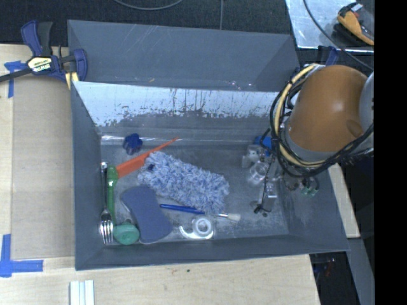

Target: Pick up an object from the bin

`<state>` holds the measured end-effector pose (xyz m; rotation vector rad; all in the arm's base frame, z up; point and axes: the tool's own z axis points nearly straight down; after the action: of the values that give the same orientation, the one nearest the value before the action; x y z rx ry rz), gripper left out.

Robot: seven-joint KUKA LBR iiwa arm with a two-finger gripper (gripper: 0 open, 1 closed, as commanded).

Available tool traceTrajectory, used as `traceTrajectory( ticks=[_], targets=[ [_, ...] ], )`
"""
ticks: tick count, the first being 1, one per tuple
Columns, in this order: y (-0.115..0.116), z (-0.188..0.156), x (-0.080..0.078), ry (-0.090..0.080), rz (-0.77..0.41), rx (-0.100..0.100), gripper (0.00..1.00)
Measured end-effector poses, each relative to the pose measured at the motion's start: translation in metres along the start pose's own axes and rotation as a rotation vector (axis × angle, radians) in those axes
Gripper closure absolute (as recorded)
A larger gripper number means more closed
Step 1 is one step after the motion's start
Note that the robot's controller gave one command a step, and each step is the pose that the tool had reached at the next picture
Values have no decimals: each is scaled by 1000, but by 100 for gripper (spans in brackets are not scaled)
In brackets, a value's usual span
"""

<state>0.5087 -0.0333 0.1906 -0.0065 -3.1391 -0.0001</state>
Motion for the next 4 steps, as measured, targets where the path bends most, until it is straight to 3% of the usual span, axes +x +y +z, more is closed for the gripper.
traceTrajectory(
  ticks=[1,2,3,4],
  targets=[
    [0,-2,-1,-6,-2,0,0],
    [8,111,-24,-10,209,-1,0],
    [7,53,-18,-17,254,-1,0],
    [42,91,0,-3,430,-2,0]
  ],
)
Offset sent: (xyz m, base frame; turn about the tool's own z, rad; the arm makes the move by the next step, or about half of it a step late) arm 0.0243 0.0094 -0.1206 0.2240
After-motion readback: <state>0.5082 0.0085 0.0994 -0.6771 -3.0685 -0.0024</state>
